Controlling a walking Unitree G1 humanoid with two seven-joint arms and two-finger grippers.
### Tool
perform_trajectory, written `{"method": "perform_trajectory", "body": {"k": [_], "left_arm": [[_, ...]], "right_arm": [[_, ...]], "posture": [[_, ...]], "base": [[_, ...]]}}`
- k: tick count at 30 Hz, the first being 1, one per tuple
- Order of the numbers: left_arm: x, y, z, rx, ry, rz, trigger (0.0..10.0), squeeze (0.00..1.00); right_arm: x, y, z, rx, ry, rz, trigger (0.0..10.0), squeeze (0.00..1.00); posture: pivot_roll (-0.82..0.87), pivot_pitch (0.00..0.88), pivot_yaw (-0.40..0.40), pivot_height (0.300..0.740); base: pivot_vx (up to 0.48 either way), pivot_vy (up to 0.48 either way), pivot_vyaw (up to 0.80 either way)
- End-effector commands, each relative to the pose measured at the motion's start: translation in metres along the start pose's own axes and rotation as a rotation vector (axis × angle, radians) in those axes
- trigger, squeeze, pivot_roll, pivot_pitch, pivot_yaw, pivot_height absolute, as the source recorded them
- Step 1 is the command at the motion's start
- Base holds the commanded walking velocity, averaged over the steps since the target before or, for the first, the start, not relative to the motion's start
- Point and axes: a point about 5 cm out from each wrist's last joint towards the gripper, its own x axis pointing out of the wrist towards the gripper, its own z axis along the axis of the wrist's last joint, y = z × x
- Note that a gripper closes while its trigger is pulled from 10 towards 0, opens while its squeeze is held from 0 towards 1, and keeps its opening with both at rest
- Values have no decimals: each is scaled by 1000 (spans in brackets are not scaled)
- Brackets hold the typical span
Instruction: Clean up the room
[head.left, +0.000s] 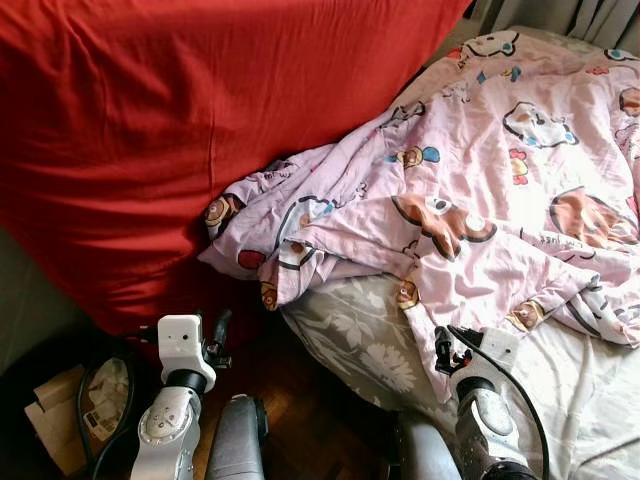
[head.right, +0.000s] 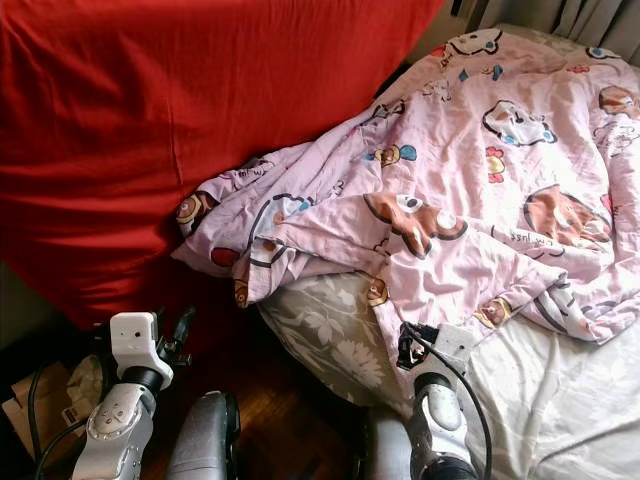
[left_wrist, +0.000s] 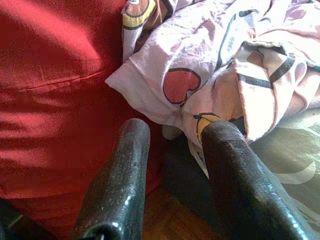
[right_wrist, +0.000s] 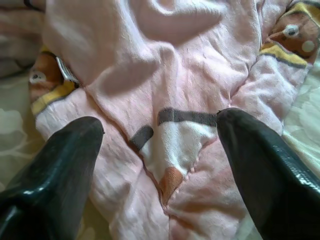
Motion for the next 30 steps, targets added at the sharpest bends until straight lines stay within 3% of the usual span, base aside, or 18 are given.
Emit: {"method": "perform_trajectory", "body": {"k": [1,12,13,14,17,18,20,21,30], "left_arm": [[-5,2,-6,9,33,-1,10000,0],[-5,2,-7,14,39,-4,10000,0],[-6,2,-9,17,43,-7,10000,0],[-6,1,-9,17,46,-9,10000,0],[-6,0,-10,19,46,-15,10000,0],[-6,0,-10,19,46,-15,10000,0],[-6,0,-10,21,47,-16,10000,0],[-6,0,-10,22,48,-18,10000,0],[-7,-1,-12,25,52,-24,10000,0]], "right_arm": [[-4,-5,-3,22,-5,-7,10000,1000],[-16,-8,-20,5,43,27,10000,1000],[-19,-5,-23,-109,64,104,10000,1000],[-20,-3,-26,-148,81,146,10000,1000],[-21,-4,-29,-118,99,135,10000,949],[-21,-4,-29,-116,101,130,10000,898],[-21,-4,-30,-121,107,131,10000,514],[-22,-5,-31,-143,116,130,10000,0],[-25,-6,-34,-23,110,71,10000,0]], "posture": [[88,209,-20,599],[88,208,-20,599],[85,205,-21,599],[82,203,-20,599],[83,198,-22,599],[83,197,-22,599],[83,194,-21,599],[81,192,-21,599],[83,187,-22,599]], "base": [[0,0,0],[0,0,0],[0,0,0],[0,0,0],[0,0,0],[0,0,0],[0,0,0],[0,0,0],[0,0,0]]}}
